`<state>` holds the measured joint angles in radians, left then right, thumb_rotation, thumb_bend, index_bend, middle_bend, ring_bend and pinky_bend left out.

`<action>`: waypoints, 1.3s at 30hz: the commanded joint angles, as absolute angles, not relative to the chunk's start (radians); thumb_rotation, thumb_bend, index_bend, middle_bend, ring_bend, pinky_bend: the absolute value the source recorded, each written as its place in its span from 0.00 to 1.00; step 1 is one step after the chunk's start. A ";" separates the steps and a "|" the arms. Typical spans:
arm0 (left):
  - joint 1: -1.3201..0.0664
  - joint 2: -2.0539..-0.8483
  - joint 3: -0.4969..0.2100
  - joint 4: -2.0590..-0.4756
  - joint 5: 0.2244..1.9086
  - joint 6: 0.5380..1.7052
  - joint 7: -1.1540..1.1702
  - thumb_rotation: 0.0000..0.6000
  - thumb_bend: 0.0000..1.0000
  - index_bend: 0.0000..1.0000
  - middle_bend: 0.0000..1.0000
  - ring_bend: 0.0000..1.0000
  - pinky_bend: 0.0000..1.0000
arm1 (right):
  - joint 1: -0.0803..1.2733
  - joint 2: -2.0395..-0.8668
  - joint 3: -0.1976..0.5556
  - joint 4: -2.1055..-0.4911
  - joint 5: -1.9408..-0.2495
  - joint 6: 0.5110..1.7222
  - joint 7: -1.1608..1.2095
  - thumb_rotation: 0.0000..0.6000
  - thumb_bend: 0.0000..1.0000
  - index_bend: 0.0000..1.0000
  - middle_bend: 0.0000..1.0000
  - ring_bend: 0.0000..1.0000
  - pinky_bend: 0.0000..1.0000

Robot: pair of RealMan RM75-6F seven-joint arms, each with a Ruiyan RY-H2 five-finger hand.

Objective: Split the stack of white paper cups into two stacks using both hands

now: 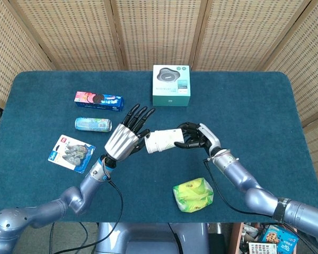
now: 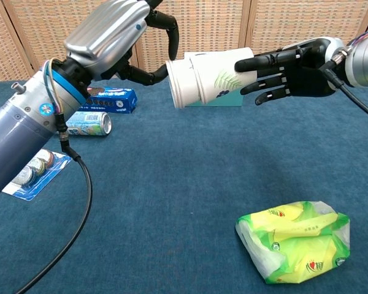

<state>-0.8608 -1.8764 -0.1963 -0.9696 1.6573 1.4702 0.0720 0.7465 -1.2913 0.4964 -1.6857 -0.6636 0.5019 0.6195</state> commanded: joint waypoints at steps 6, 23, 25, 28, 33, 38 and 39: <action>-0.802 -1.819 -0.167 -0.965 1.680 1.551 0.038 1.00 0.46 0.73 0.00 0.00 0.00 | 0.733 -1.274 0.499 -1.675 -0.678 0.502 0.624 1.00 0.49 0.55 0.61 0.47 0.61; -0.750 -1.356 -0.034 -1.285 1.625 1.240 0.061 1.00 0.46 0.73 0.00 0.00 0.00 | 0.732 -1.272 0.336 -1.580 -0.835 0.686 0.328 1.00 0.49 0.55 0.61 0.47 0.61; -0.760 -1.314 -0.029 -1.347 1.587 1.160 0.088 1.00 0.46 0.73 0.00 0.00 0.00 | 0.736 -1.277 0.310 -1.572 -0.849 0.718 0.267 1.00 0.49 0.55 0.61 0.47 0.61; -0.779 -1.278 -0.029 -1.404 1.520 1.046 0.144 1.00 0.46 0.73 0.00 0.00 0.00 | 0.741 -1.288 0.264 -1.551 -0.885 0.772 0.159 1.00 0.50 0.55 0.61 0.47 0.61; -0.805 -1.268 -0.040 -1.447 1.418 0.920 0.254 1.00 0.47 0.73 0.00 0.00 0.00 | 0.744 -1.314 0.201 -1.510 -0.951 0.862 -0.010 1.00 0.50 0.55 0.61 0.47 0.61; -0.817 -1.287 -0.052 -1.449 1.353 0.873 0.320 1.00 0.47 0.73 0.00 0.00 0.00 | 0.735 -1.332 0.172 -1.488 -1.002 0.910 -0.081 1.00 0.50 0.55 0.61 0.47 0.61; -0.819 -1.294 -0.055 -1.445 1.343 0.868 0.331 1.00 0.47 0.73 0.00 0.00 0.00 | 0.732 -1.335 0.166 -1.483 -1.012 0.917 -0.091 1.00 0.50 0.55 0.61 0.47 0.61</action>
<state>-0.8127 -1.2867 -0.0502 -1.4439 1.3549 0.8784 0.3189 0.7361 -1.3255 0.1791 -1.4951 -0.9961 0.9042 -0.0754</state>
